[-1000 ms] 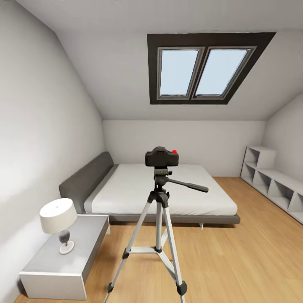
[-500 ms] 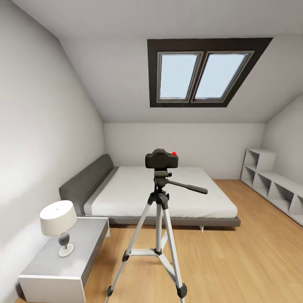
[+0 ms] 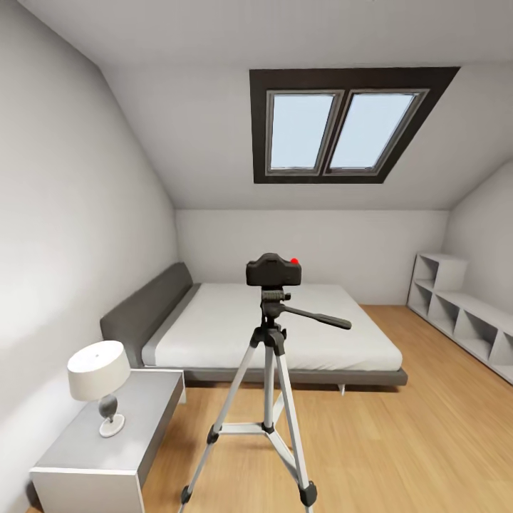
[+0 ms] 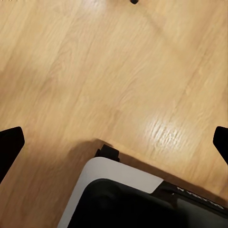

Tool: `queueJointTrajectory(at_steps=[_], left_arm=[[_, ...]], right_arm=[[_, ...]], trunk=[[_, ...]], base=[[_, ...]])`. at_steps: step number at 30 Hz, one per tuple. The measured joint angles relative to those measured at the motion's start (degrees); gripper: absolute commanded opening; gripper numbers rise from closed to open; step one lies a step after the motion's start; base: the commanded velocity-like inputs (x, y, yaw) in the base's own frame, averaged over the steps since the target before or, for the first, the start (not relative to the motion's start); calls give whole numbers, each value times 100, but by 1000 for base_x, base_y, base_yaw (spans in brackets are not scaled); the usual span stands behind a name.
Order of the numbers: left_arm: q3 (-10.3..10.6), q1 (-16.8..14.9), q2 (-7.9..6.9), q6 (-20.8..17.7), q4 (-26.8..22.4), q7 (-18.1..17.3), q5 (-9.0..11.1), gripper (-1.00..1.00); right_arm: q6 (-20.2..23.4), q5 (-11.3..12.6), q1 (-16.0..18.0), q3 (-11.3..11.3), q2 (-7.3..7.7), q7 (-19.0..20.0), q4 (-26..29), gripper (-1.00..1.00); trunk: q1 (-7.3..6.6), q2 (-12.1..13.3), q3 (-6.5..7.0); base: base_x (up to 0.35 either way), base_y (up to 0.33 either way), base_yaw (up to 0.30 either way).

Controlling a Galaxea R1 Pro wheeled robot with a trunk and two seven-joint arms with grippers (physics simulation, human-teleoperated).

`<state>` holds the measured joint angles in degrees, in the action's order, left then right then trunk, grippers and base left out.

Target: Attach the digital camera to the camera tripod in the bedroom.

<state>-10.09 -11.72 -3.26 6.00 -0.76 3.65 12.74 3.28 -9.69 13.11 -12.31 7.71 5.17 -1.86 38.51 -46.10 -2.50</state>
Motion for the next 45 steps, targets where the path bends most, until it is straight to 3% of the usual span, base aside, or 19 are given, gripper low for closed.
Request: queueJointTrajectory(at_steps=[45], left_arm=[[-2,0,0,2,0,0,7,100]], right_arm=[[-9,-13,0,-2,-27,-6,0,100]], trunk=[[0,0,1]], base=[[0,0,0]])
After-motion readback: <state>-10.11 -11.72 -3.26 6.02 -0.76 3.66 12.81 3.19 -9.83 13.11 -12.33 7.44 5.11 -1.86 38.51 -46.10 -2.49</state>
